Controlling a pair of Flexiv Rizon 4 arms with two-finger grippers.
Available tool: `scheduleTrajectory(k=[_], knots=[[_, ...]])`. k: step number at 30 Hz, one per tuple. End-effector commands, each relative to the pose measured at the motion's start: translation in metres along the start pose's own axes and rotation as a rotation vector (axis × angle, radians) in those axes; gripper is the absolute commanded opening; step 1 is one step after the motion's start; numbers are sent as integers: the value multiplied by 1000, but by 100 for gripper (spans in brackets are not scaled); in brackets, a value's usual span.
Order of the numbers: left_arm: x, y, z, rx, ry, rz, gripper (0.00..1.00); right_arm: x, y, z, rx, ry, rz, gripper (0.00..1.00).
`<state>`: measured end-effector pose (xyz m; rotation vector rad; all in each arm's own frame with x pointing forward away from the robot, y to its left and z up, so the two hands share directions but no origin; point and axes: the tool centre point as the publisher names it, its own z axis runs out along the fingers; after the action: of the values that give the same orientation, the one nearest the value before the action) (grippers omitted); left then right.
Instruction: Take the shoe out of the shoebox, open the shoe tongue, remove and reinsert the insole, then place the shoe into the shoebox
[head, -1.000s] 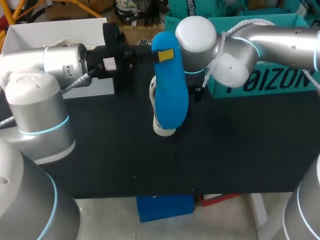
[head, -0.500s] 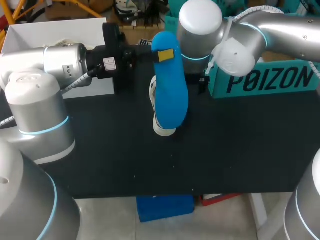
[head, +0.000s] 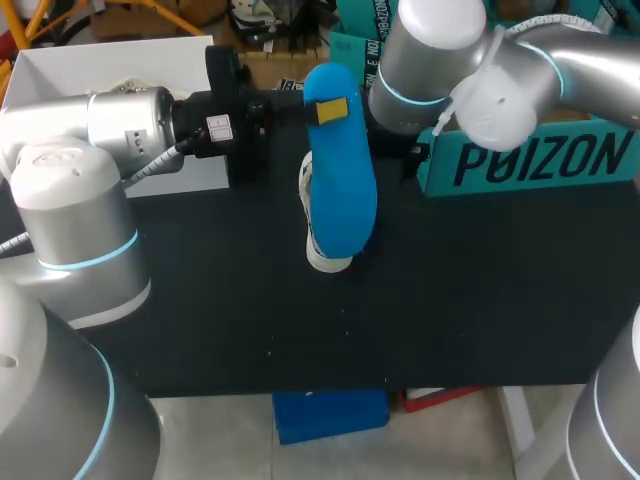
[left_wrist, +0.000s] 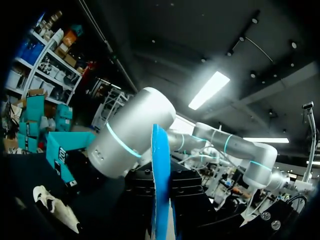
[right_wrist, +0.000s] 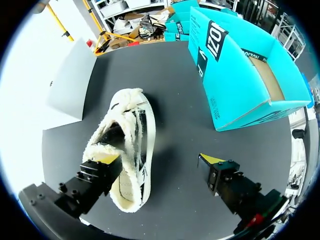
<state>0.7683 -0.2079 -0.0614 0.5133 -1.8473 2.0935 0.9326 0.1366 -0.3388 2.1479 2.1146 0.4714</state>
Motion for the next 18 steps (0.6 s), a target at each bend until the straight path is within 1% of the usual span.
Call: scheduleTrajectory(k=[1, 8, 10, 13, 15, 16, 18], knots=[[1, 0, 2, -1, -7, -1, 0, -12, -5, -6, 2, 134, -9, 100], [1, 0, 2, -1, -7, -1, 0, -12, -6, -14, -3, 253, -41, 100], [1, 0, 2, -1, -7, -1, 0, -12, -6, -17, 8, 303, -41, 100], [1, 0, 2, -1, -7, -1, 0, -10, -7, -24, 14, 405, -53, 100], [1, 0, 2, -1, -7, -1, 0, -9, -6, -31, -16, 450, -60, 100], [1, 0, 2, -1, -7, -1, 0, -8, -6, -34, -40, 453, -61, 100], [1, 0, 2, -1, -7, -1, 0, -9, -5, -36, -52, 434, -49, 100]])
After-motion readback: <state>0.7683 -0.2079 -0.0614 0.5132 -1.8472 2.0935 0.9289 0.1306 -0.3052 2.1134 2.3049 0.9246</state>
